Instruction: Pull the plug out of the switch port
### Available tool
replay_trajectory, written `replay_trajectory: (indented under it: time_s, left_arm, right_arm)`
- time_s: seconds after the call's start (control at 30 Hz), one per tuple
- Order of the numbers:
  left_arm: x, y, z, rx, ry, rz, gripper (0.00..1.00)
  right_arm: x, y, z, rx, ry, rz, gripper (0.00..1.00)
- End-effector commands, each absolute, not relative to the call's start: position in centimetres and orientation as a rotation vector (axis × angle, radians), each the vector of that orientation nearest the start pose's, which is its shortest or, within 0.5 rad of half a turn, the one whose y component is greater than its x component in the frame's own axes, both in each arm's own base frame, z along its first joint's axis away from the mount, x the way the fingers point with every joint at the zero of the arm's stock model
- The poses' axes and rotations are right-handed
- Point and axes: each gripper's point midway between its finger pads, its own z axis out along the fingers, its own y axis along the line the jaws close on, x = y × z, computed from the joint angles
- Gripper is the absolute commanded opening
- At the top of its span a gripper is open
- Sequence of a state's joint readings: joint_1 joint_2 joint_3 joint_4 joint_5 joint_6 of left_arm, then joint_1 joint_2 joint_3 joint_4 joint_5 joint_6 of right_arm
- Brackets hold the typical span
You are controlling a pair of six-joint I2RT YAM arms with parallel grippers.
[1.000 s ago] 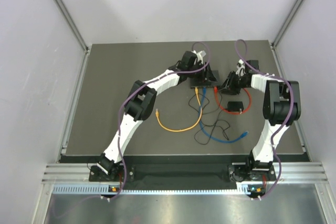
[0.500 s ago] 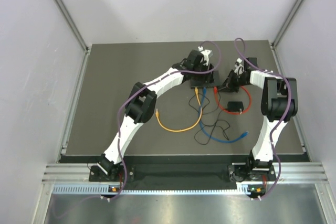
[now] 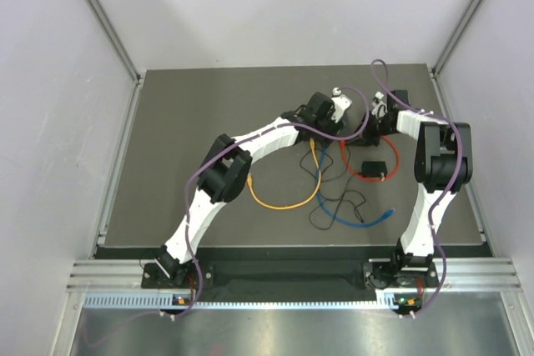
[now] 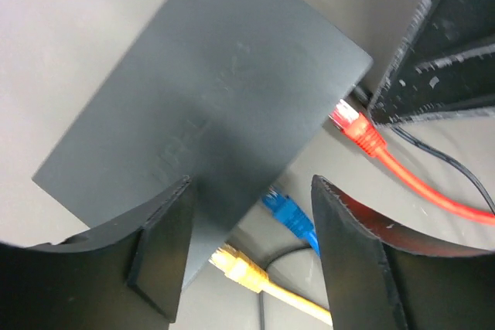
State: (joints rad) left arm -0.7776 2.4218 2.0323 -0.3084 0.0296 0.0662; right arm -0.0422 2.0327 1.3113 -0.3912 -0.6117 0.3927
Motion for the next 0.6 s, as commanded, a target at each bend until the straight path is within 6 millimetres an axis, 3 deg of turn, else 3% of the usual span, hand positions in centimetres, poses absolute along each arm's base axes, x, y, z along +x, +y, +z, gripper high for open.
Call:
replay_trajectory:
  time_s: [0.0,0.07,0.1,0.17,0.23,0.27,0.3,0.57]
  left_arm:
    - [44.0,-45.5,7.6,1.008,2.030,-0.385,0.66]
    - [44.2,-46.6,8.1,1.008,2.023,-0.395,0.66]
    - [44.5,-46.0,6.3,1.003,2.065,-0.339,0.66]
    - [45.3,-46.2,6.4,0.971,2.063,-0.292,0.67]
    - [45.5,-45.8,4.7,0.957,2.104,-0.251,0.68]
    - [46.1,-45.8,5.1,0.931,2.097,-0.225,0.68]
    - [46.0,-45.7,4.0,0.942,2.118,-0.215,0.68]
    - [45.5,-43.9,0.4,0.974,2.195,-0.102,0.66]
  right_arm:
    - [43.6,8.9,2.4,0.359,2.625,0.861,0.00]
    - [43.6,9.0,2.5,0.361,2.621,0.862,0.00]
    - [43.6,9.0,2.5,0.370,2.623,0.862,0.00]
    - [43.5,9.1,2.5,0.374,2.626,0.863,0.00]
    - [43.4,9.3,2.7,0.377,2.629,0.866,0.00]
    - [43.2,9.5,2.7,0.371,2.637,0.865,0.00]
    - [43.1,9.7,3.0,0.375,2.636,0.874,0.00]
    - [42.8,10.5,4.0,0.370,2.633,0.891,0.00]
